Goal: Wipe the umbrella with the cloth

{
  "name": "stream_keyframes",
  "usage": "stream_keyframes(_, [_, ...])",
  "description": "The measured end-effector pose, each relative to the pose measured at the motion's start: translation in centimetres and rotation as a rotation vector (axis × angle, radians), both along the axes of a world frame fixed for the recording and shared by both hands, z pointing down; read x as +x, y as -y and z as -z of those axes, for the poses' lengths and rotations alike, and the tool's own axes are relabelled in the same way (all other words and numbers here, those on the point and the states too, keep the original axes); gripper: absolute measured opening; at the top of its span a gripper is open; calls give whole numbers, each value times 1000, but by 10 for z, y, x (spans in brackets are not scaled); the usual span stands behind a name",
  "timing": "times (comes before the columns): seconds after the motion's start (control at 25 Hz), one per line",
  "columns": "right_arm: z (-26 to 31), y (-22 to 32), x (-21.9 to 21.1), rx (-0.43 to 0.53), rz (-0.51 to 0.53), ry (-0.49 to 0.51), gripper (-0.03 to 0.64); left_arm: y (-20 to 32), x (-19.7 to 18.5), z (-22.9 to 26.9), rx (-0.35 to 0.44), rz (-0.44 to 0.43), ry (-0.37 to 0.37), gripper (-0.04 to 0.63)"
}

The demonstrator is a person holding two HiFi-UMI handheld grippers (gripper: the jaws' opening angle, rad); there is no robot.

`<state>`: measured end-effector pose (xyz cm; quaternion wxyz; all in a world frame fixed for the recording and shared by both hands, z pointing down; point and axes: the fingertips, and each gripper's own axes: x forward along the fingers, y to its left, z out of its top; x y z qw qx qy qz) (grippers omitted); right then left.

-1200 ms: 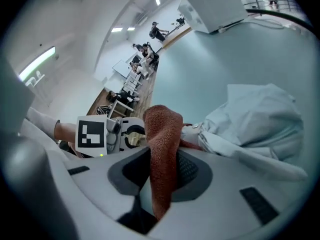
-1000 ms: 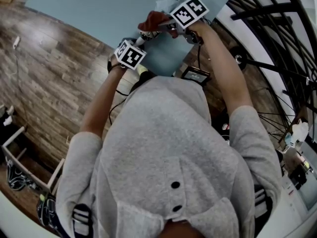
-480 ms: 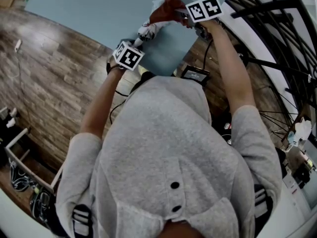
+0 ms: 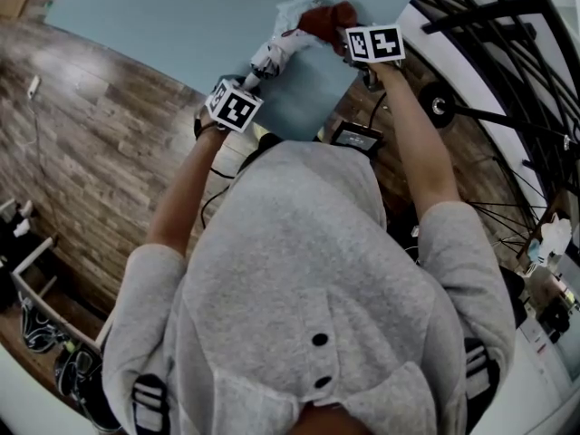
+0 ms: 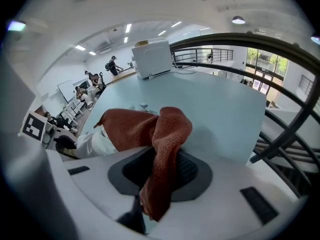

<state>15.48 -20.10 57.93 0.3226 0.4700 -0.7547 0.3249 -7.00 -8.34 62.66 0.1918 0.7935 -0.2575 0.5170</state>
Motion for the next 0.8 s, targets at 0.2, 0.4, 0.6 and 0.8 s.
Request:
stream_keyframes(0.2, [-9, -22, -26, 12, 34, -32, 98, 0, 0, 0, -7, -12, 3, 153])
stream_keyframes(0.4, [-12, -38, -49, -16, 108, -41, 100, 0, 1, 1, -10, -22, 9, 153])
stream_keyframes(0.6, [-19, -78, -103, -81, 328, -2, 100, -2, 5, 1, -9, -21, 11, 153])
stream_keyframes(0.8, [-17, -101, -151, -76, 491, -39, 100, -1, 5, 1, -9, -19, 0, 153])
